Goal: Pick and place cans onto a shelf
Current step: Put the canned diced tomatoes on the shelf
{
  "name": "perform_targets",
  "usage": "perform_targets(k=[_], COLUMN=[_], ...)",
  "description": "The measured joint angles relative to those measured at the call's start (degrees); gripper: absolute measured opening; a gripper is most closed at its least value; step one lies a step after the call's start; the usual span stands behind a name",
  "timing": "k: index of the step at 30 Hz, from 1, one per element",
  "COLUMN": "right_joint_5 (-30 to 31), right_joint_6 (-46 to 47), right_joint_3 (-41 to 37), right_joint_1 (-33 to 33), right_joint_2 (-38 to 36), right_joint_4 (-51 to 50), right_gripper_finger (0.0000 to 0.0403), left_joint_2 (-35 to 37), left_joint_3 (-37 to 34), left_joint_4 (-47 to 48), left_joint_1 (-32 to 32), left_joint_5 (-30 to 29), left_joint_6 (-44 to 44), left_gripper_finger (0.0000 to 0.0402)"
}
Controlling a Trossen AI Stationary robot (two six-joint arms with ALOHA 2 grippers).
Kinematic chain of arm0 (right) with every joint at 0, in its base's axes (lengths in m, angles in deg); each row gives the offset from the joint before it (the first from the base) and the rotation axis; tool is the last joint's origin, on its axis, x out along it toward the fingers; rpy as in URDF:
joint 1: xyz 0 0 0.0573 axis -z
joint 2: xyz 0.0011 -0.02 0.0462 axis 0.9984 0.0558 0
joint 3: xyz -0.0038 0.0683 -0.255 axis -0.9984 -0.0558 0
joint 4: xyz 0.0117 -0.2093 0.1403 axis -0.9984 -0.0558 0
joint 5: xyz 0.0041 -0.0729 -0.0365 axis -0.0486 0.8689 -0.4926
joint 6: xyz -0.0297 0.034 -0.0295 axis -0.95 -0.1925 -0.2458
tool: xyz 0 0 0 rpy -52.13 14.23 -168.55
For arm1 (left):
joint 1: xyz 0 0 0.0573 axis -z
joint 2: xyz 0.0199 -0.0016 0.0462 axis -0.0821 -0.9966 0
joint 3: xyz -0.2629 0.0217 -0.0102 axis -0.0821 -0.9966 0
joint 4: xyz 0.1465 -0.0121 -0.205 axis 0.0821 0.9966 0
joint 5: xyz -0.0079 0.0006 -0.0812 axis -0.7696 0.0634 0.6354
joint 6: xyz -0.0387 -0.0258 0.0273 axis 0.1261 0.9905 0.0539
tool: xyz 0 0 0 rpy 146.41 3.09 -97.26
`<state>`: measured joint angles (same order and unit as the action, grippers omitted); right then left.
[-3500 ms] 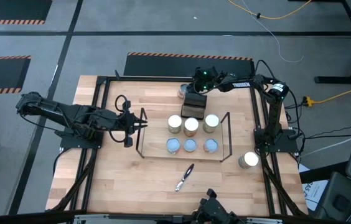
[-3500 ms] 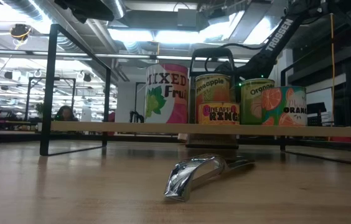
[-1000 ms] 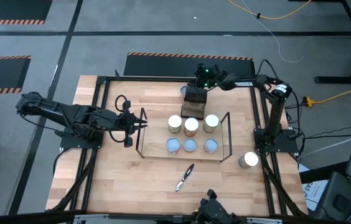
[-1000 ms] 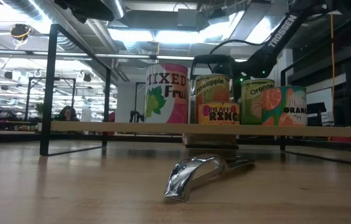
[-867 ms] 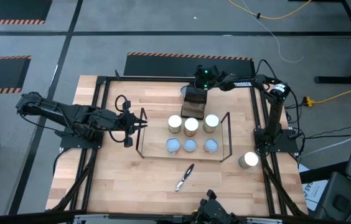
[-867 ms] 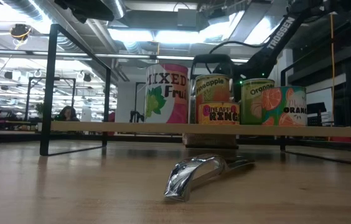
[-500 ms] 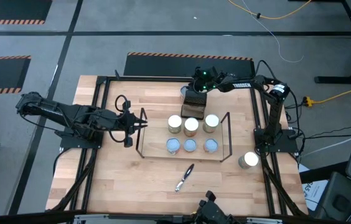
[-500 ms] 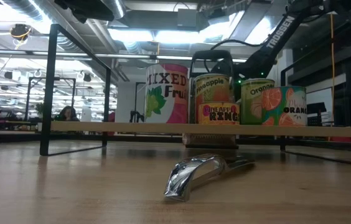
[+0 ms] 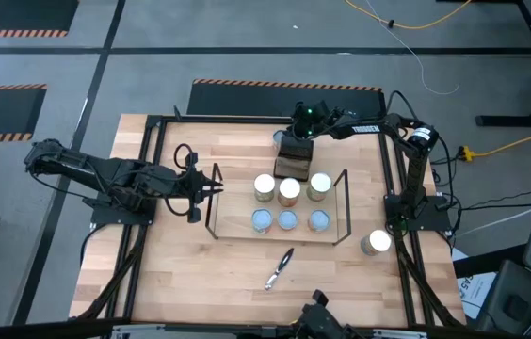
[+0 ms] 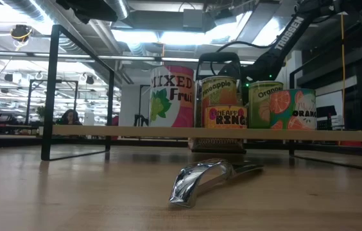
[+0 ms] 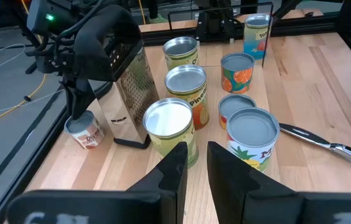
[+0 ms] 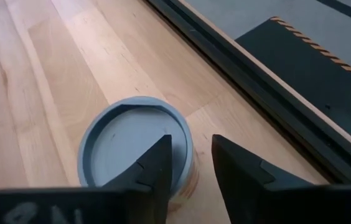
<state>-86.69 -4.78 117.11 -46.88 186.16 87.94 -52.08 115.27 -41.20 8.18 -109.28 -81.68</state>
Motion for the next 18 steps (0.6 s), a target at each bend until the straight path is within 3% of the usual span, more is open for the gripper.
perform_targets(k=[5, 12, 18], right_joint_5=[-1.8, -2.6, -2.4], right_joint_6=[0.3, 0.0, 0.2], right_joint_3=[0.2, 0.0, 0.0], right_joint_1=[0.1, 0.1, 0.1], right_joint_2=[1.3, 1.5, 1.6], right_joint_4=[0.1, 2.0, 2.2], right_gripper_finger=[0.009, 0.0015, 0.0015], left_joint_2=[0.0, 0.0, 0.0], left_joint_3=[0.0, 0.0, 0.0], left_joint_4=[0.0, 0.0, 0.0], left_joint_1=[0.0, 0.0, 0.0], left_joint_5=[0.0, 0.3, 0.3], left_joint_6=[0.0, 0.0, 0.0], left_gripper_finger=[0.0055, 0.0055, 0.0055])
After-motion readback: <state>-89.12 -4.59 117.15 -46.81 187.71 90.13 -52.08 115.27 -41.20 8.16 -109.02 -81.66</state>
